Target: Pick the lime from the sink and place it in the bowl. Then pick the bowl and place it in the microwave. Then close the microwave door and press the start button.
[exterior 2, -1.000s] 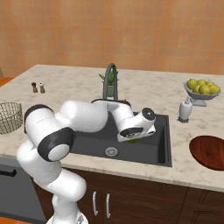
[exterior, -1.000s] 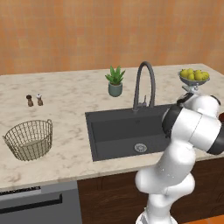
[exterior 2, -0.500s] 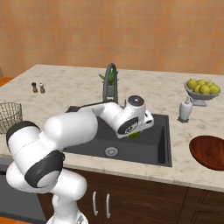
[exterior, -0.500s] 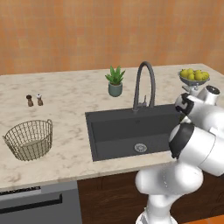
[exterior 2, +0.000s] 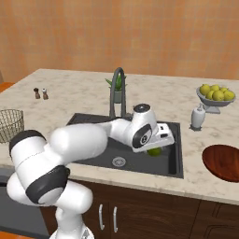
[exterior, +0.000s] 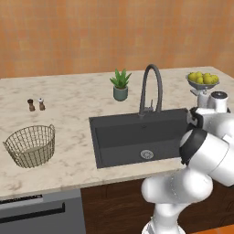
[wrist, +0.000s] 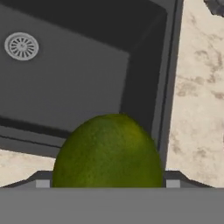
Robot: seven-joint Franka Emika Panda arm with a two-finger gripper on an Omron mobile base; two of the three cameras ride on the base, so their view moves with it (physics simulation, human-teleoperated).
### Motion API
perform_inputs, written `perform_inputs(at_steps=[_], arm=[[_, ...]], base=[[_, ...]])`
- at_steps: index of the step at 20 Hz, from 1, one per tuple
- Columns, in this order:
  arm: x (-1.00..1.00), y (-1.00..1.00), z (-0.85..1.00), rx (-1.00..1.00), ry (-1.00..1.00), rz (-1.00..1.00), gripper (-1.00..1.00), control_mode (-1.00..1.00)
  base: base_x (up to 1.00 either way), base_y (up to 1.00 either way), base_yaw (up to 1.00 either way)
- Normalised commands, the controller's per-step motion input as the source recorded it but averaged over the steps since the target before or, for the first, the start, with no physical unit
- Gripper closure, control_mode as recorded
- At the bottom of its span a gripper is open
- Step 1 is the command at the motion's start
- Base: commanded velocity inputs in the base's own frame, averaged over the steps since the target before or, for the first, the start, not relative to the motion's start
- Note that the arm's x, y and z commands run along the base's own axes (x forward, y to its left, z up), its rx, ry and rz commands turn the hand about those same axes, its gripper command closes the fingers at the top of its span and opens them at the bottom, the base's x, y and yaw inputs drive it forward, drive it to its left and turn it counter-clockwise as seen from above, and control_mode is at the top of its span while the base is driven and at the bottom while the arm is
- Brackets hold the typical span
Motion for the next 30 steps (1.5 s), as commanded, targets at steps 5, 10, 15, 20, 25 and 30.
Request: perform_inputs(at_steps=[5,10,15,20,25,30], arm=[[-0.01,-0.99,0.36,0.0,-0.04,-0.29,1.0,-1.0],[0.0,-0.95,0.59,0.05,-0.1,-0.15,1.0,-1.0],[0.02,-1.0,0.2,0.13,-0.01,-0.12,1.0,-1.0],[0.21,-0.92,-0.12,0.1,0.02,-0.08,1.0,-1.0],[0.15,-0.69,-0.18,0.05,0.0,-0.08,1.0,-1.0],[0.12,-0.36,-0.12,0.02,0.0,-0.05,-1.0,-1.0]], base=[[0.0,0.0,0.0],[0.0,0.0,0.0],[0.0,0.0,0.0],[0.0,0.0,0.0],[0.0,0.0,0.0],[0.0,0.0,0.0]])
